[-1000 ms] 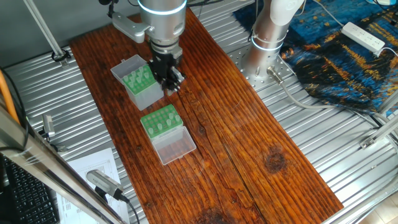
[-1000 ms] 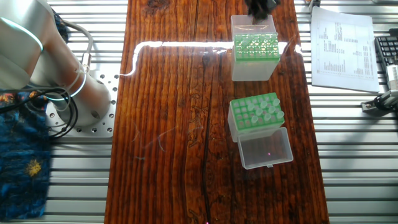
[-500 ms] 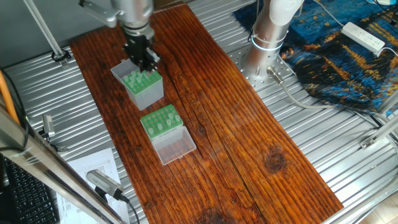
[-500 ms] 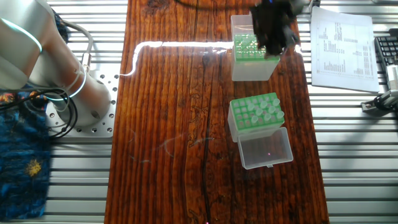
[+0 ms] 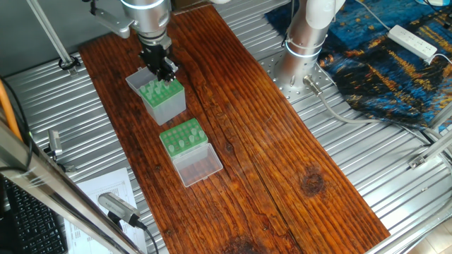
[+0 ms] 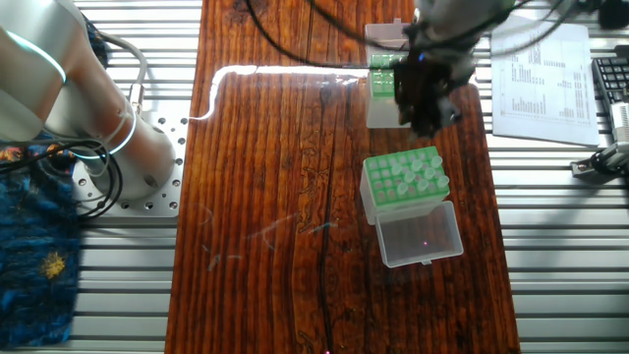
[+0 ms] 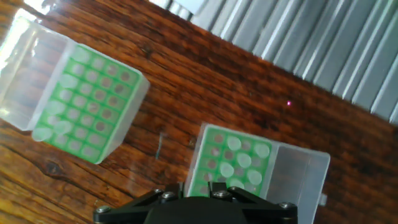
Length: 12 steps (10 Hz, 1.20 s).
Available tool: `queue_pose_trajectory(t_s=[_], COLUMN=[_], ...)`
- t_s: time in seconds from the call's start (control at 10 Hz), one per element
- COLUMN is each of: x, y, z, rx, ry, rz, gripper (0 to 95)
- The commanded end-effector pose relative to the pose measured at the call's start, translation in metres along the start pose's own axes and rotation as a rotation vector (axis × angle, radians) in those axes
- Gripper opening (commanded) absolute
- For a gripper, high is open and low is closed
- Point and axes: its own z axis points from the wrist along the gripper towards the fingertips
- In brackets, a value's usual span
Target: Transfer all large pipette tips from one holder to another
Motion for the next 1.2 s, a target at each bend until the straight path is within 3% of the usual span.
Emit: queue_pose_trajectory(t_s=[0.1, 0.6, 1.2], x=[0.006, 0.020, 0.031], y=[-0.007, -0.025, -0.021], z=[0.009, 0.031, 0.046], rx=[0.006, -0.007, -0.016], ry=[-0.010, -0.018, -0.026], rz=[0.002, 0.106, 0.114], gripper=[19.0, 19.0, 19.0])
